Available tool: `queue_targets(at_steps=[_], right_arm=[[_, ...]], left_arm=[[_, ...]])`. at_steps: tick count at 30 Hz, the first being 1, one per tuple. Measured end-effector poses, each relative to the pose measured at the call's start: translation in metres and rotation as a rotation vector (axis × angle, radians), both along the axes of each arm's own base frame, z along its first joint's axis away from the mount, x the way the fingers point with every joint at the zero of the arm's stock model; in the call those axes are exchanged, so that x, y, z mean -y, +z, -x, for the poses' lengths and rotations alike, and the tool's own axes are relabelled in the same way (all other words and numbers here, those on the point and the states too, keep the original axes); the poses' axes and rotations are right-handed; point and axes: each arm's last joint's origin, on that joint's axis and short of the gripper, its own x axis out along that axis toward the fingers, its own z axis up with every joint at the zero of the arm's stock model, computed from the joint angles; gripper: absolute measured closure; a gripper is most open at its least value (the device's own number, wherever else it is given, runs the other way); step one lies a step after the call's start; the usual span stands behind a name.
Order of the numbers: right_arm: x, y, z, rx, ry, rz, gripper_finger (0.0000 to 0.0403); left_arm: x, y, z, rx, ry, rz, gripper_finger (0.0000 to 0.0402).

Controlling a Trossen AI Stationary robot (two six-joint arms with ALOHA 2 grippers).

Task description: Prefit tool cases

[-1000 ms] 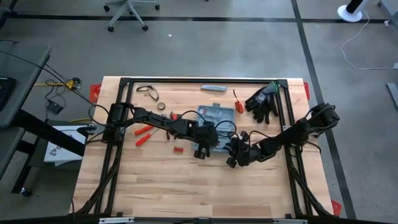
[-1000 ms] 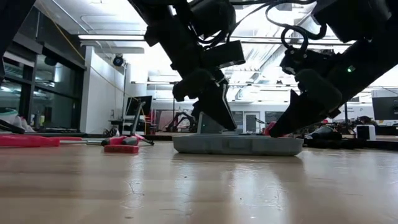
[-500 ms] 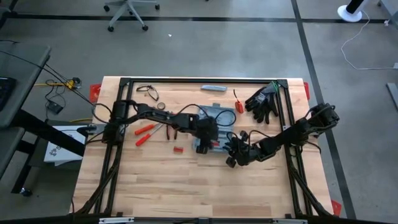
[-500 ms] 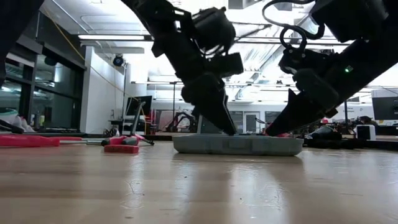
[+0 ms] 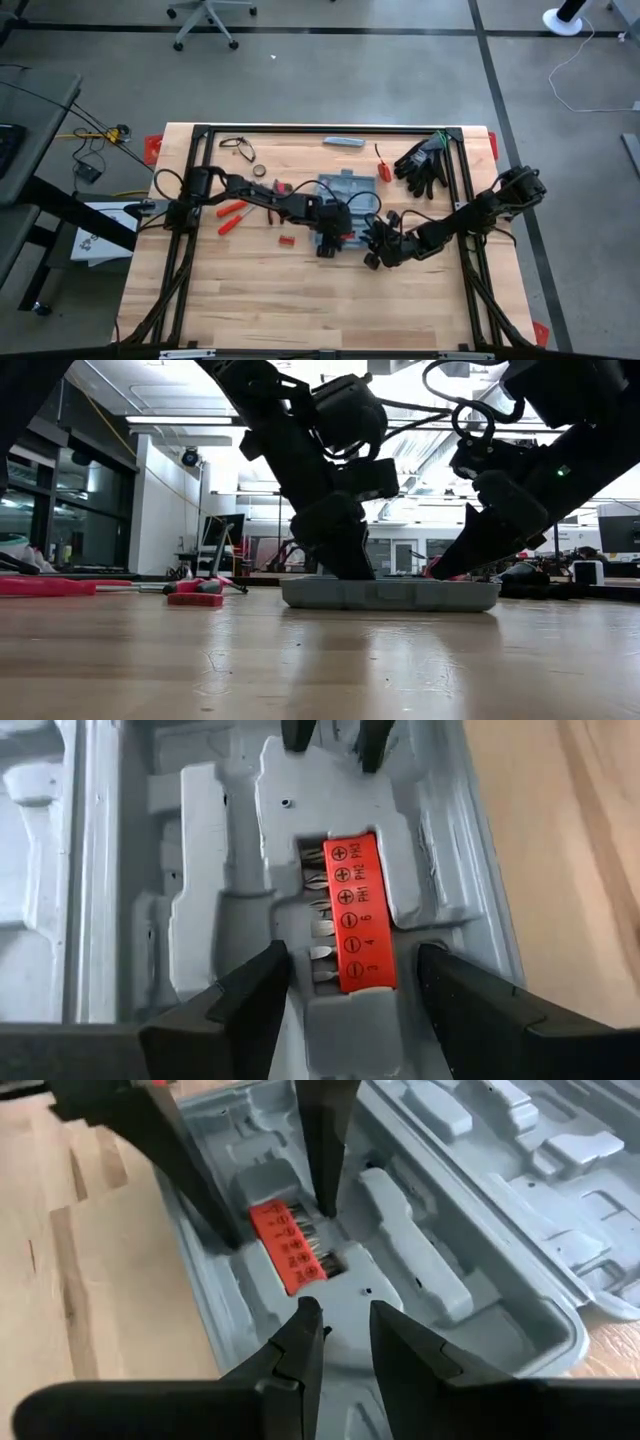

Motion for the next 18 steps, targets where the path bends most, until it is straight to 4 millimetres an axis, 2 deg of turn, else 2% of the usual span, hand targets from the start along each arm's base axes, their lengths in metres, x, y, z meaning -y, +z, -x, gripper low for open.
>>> queue_targets(at_steps=[6, 13, 18], right_arm=[[0.0, -0.002, 0.001, -0.024, 0.011, -0.02, 0.0325], [0.0, -0.003, 0.003, -0.049, 0.02, -0.021, 0.0325], [0.0, -0.003, 0.002, -0.046, 0.023, -0.019, 0.0325]], left_arm=[[0.002, -0.003, -0.003, 0.02, 0.036, -0.037, 0.0187], [-0.01, -0.004, -0.003, 0.007, 0.031, 0.101, 0.0188], [-0.009, -0.004, -0.003, 0.002, 0.034, 0.142, 0.0188]])
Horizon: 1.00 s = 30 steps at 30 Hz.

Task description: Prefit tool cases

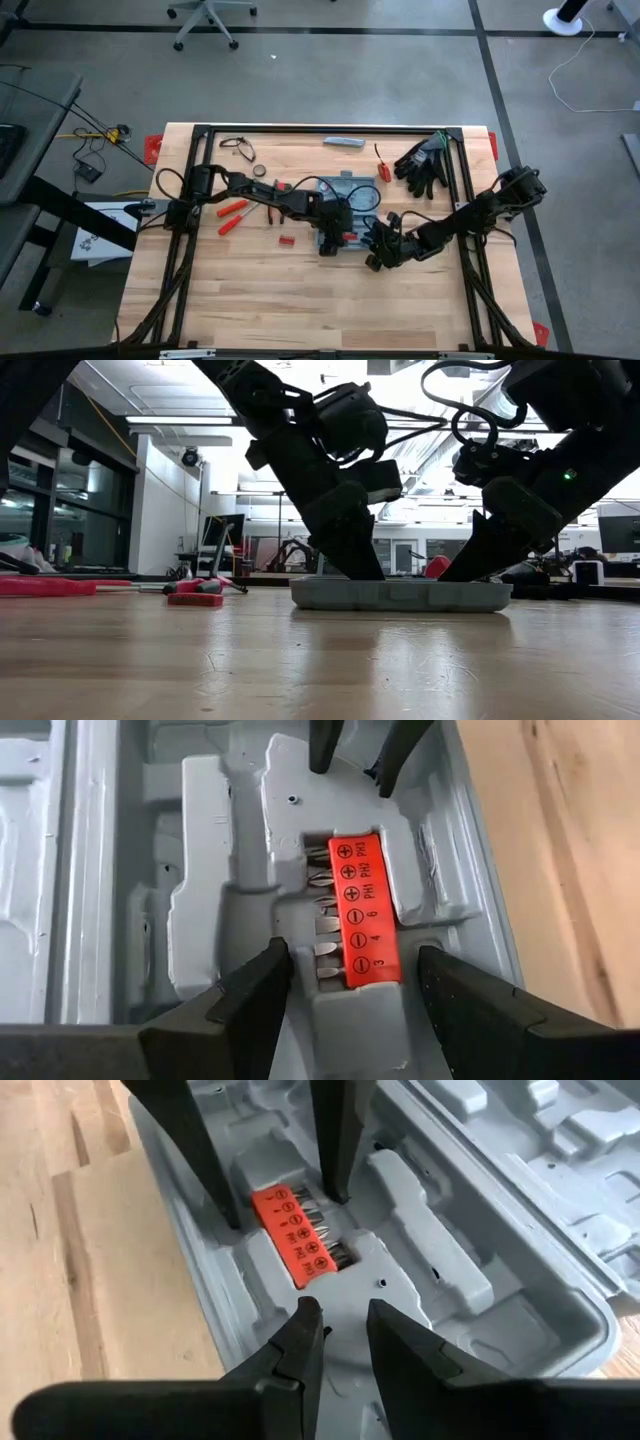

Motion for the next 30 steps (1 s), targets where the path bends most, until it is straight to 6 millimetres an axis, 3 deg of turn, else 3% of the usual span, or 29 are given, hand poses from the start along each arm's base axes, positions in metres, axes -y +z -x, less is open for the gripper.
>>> queue_targets(at_steps=[7, 14, 17, 21, 25, 30], right_arm=[[-0.002, 0.004, -0.005, 0.034, 0.075, 0.045, 0.0325], [0.011, 0.005, -0.013, 0.01, 0.159, 0.025, 0.0323], [0.018, 0.008, -0.019, 0.029, 0.201, -0.006, 0.0313], [0.023, 0.018, -0.032, 0.043, 0.255, 0.003, 0.029], [0.027, 0.031, -0.045, -0.008, 0.315, 0.038, 0.0269], [0.032, 0.039, -0.052, -0.082, 0.356, 0.05, 0.0255]], left_arm=[[0.003, 0.006, 0.002, 0.003, -0.011, -0.005, 0.0188], [0.01, 0.042, 0.007, 0.092, 0.001, -0.071, 0.0188], [0.015, 0.048, 0.01, 0.09, 0.002, -0.098, 0.0188], [0.024, 0.045, 0.02, -0.002, -0.012, -0.1, 0.0188], [0.032, 0.028, 0.035, -0.051, 0.006, -0.125, 0.0188], [0.034, 0.02, 0.044, -0.035, 0.092, -0.19, 0.0188]])
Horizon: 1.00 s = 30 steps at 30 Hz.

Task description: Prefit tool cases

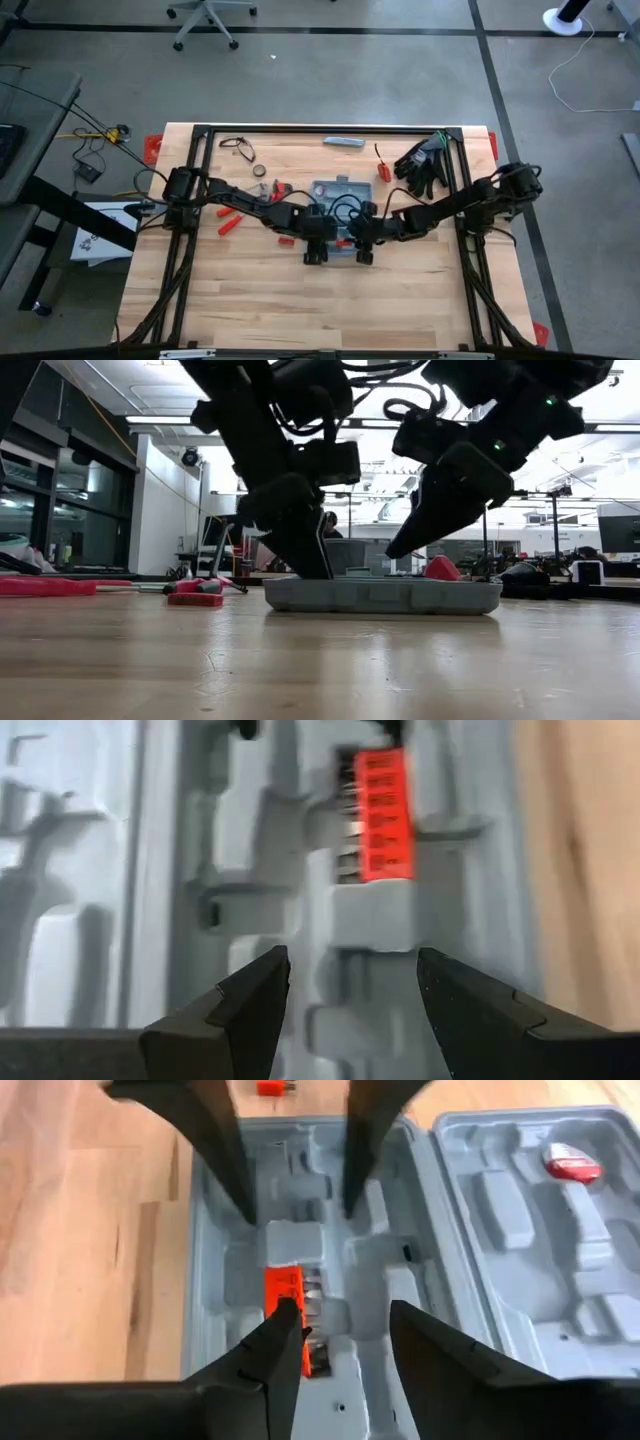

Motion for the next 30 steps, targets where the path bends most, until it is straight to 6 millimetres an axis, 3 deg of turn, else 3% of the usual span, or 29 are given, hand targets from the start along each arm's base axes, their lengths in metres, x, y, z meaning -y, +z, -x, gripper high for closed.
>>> queue_targets(at_steps=[6, 15, 25, 30], right_arm=[[0.003, 0.0, -0.004, 0.011, 0.044, -0.048, 0.0253], [-0.001, -0.025, -0.004, -0.111, 0.07, -0.043, 0.0253], [-0.002, -0.031, -0.003, -0.142, 0.107, -0.038, 0.0253], [-0.002, -0.042, -0.001, -0.221, 0.146, 0.001, 0.0253]], left_arm=[[0.0, 0.002, -0.006, 0.09, 0.031, -0.004, 0.0188], [-0.007, 0.003, -0.009, 0.116, 0.053, -0.006, 0.0188], [-0.009, -0.03, -0.02, 0.106, 0.088, -0.015, 0.0188], [-0.009, -0.035, -0.021, 0.103, 0.096, -0.035, 0.0188]])
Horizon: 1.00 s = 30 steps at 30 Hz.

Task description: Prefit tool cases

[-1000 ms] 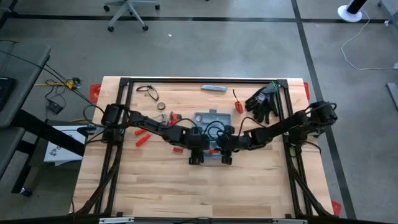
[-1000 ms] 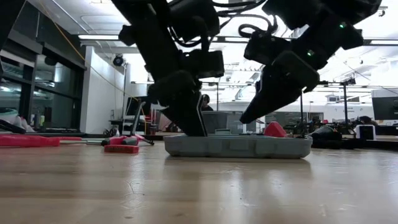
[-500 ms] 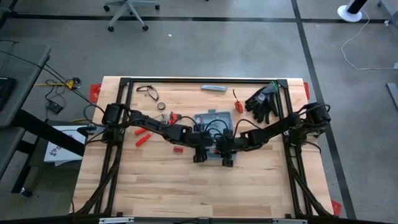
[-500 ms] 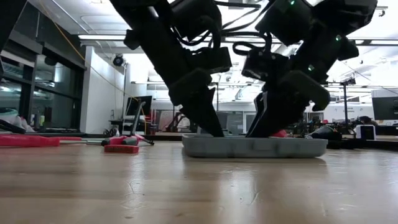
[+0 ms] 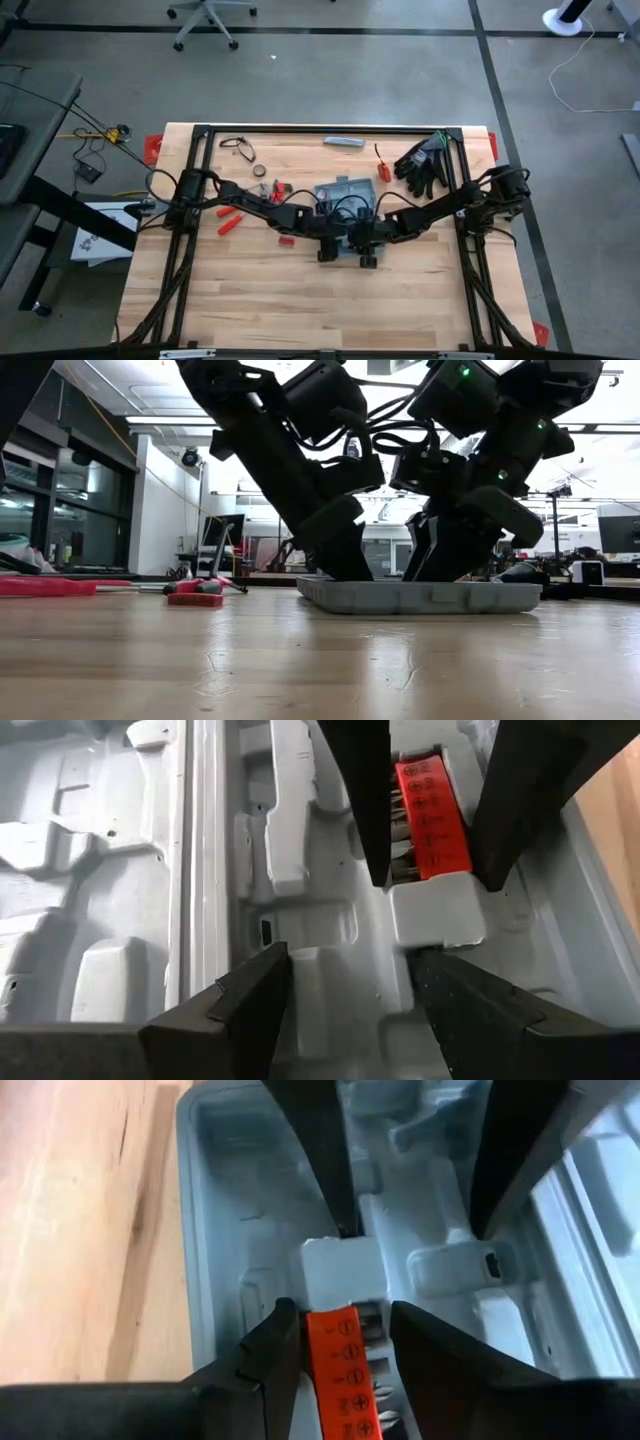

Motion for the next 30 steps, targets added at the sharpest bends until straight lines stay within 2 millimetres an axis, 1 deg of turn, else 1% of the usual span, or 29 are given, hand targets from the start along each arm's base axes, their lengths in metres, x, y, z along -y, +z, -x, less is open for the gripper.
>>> queue_targets(at_steps=[5, 13, 23, 30], right_arm=[[0.003, -0.002, 0.003, -0.045, 0.01, 0.024, 0.0253], [0.004, -0.003, 0.005, -0.072, -0.025, -0.015, 0.0253], [0.009, 0.016, 0.019, -0.136, -0.063, -0.087, 0.0253], [0.01, 0.015, 0.022, -0.169, -0.082, -0.104, 0.0253]], left_arm=[[-0.001, -0.001, 0.0, 0.004, 0.012, -0.016, 0.0188], [-0.001, -0.001, 0.0, 0.005, 0.018, -0.023, 0.0188], [-0.002, 0.001, -0.004, 0.054, 0.02, -0.006, 0.0188], [-0.001, 0.001, -0.006, 0.077, 0.009, 0.004, 0.0188]])
